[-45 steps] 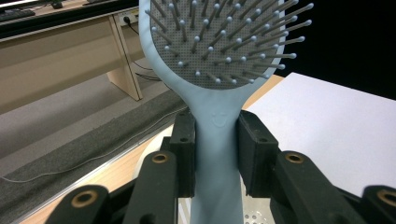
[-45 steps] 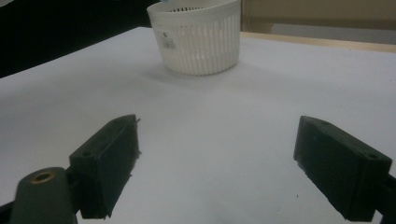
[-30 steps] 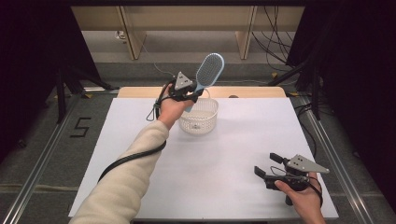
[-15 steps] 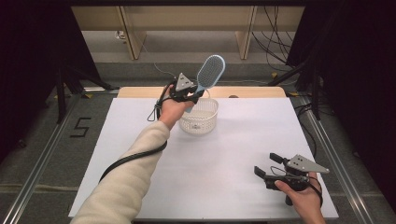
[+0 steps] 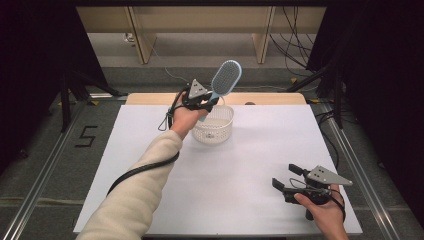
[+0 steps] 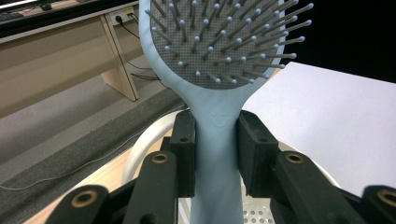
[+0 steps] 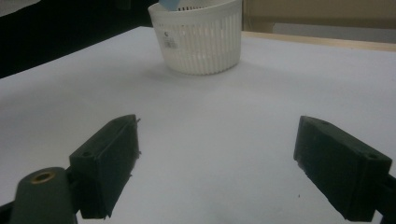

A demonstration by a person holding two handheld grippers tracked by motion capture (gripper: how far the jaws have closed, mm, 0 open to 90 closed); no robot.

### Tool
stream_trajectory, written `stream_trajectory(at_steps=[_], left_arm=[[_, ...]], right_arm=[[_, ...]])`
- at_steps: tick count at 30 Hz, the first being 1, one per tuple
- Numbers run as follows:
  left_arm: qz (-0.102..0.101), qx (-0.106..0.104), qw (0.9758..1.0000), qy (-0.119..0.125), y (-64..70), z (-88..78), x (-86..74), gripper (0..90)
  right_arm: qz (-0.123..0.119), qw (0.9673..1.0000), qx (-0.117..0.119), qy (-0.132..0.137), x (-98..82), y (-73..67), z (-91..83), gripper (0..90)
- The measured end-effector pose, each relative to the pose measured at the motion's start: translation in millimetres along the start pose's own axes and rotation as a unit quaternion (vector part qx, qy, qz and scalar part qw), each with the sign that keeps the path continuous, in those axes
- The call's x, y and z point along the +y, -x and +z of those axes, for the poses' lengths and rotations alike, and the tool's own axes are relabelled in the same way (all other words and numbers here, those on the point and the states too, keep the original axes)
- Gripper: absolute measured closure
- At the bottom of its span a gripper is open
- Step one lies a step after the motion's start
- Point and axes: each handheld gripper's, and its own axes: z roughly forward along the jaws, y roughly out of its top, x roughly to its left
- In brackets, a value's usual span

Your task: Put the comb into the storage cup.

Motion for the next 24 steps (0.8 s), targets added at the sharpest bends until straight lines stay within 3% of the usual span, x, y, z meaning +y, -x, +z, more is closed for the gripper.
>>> stream_trajectory(at_steps=[24], left_arm=[[0.005,-0.002,1.0,-0.005,-0.8,4.0,-7.4,69.7]], right_arm=[[0.001,1.0,0.001,-0.003,-0.2,0.0,0.1,15.0]])
